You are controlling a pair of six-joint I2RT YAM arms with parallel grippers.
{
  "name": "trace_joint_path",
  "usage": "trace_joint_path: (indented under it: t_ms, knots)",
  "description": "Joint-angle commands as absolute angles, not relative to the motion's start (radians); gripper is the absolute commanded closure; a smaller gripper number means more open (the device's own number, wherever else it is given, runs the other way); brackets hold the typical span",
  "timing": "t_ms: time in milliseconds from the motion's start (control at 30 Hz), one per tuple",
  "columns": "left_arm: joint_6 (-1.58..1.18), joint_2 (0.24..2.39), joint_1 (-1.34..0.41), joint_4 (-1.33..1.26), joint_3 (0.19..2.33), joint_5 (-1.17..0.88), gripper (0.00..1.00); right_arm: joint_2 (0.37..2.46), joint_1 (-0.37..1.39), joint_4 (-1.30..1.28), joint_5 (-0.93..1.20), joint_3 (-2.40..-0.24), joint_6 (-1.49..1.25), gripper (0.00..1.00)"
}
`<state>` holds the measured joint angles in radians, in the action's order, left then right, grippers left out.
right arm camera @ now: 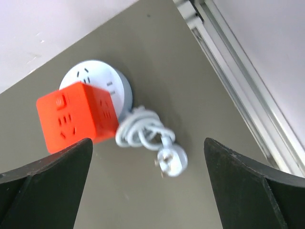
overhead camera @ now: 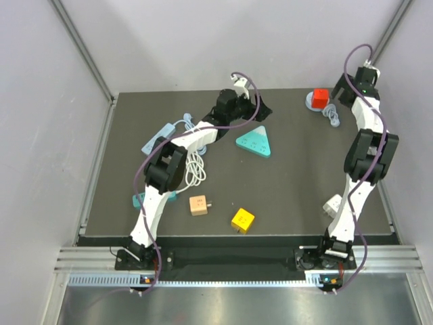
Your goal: Pull the plug off the socket
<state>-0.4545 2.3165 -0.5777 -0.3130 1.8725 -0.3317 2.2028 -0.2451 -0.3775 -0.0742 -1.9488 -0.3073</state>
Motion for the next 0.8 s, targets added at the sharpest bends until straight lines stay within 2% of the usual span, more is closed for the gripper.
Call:
trace_joint_path:
  t_ms: [0, 100, 367, 533, 600, 767]
  knots:
    - [-0.425, 2.342, -0.581, -0.362, 1.945, -0.396, 0.14, 2.296, -0.249, -0.474, -0.04, -2.095, -0.219, 0.0]
    - [-0.4, 2.352, -0.581, -0.344, 1.937, -0.391, 0.14, 2.313, -0.248, -0.472, -0.023, -2.083, -0.2, 0.01]
    - [-0.385, 2.367, -0.581, -0.318, 1.942, -0.376, 0.15, 2.238, -0.247, -0.351, -0.012, -1.87, -0.158, 0.17]
    - [-0.377, 2.378, -0.581, -0.316, 1.95, -0.394, 0.15, 2.311, -0.256, -0.373, -0.022, -1.94, -0.107, 0.18]
    - [-0.376, 2.384, -0.581, -0.314, 1.953, -0.394, 0.16, 2.335, -0.259, -0.387, -0.003, -1.997, -0.106, 0.22]
    - [-0.38, 2.411, -0.581, -0.302, 1.985, -0.414, 0.19, 2.372, -0.258, -0.382, 0.087, -2.052, -0.143, 0.25]
